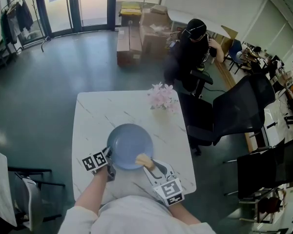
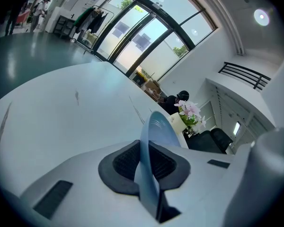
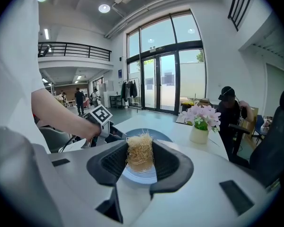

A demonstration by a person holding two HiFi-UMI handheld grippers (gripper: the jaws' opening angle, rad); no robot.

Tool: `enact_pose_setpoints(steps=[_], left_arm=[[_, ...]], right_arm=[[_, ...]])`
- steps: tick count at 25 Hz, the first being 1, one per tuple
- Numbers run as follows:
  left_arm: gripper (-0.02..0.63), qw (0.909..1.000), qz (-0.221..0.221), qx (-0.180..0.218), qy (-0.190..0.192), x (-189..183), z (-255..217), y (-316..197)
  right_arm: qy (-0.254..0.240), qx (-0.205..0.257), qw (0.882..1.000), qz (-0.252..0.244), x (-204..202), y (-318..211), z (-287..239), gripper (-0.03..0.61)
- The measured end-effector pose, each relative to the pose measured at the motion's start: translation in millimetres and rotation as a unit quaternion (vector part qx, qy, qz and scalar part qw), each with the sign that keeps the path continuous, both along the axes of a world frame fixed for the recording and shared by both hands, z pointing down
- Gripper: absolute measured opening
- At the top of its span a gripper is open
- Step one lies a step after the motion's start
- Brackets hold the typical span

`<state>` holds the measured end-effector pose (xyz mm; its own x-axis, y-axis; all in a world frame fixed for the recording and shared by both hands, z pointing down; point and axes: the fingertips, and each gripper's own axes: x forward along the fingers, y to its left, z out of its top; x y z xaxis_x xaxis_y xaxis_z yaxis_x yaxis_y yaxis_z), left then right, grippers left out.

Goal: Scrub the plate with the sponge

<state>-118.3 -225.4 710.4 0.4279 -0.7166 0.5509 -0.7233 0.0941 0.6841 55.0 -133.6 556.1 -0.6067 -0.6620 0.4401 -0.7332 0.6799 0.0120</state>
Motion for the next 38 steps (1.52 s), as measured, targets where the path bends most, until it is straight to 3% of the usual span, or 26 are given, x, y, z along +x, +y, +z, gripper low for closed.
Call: enact_pose_setpoints(steps=[18, 25, 32, 33, 35, 38], left_arm=[[0.044, 0.9944, 0.039, -0.043, -0.088, -2.5, 31.0, 1.5], [0.044, 0.9902, 0.066, -0.036, -0.118, 0.0, 29.2, -0.1], [0.049, 0.9909, 0.079, -0.012, -0.108, -0.7, 22.6, -1.8], [0.067, 0.991, 0.081, -0.008, -0.107, -0.2, 21.9, -2.8], [0.192, 0.9908, 0.085, -0.001, -0.106, 1.5, 21.1, -5.2], [0.216, 0.9904, 0.087, 0.0, -0.107, 1.1, 20.6, -3.7]], right_arm=[[0.002, -0.009, 1.0, 0.009, 6.9, 0.6, 5.7, 0.16], [0.002, -0.011, 1.0, 0.009, 6.1, 1.5, 4.6, 0.16], [-0.001, -0.009, 1.0, 0.01, 3.9, 2.4, 2.0, 0.16], [-0.001, -0.009, 1.0, 0.01, 3.7, 2.0, 1.8, 0.16], [-0.001, -0.007, 1.0, 0.01, 3.3, 1.3, 1.0, 0.16], [-0.003, -0.005, 1.0, 0.01, 2.4, 1.6, -0.7, 0.16]])
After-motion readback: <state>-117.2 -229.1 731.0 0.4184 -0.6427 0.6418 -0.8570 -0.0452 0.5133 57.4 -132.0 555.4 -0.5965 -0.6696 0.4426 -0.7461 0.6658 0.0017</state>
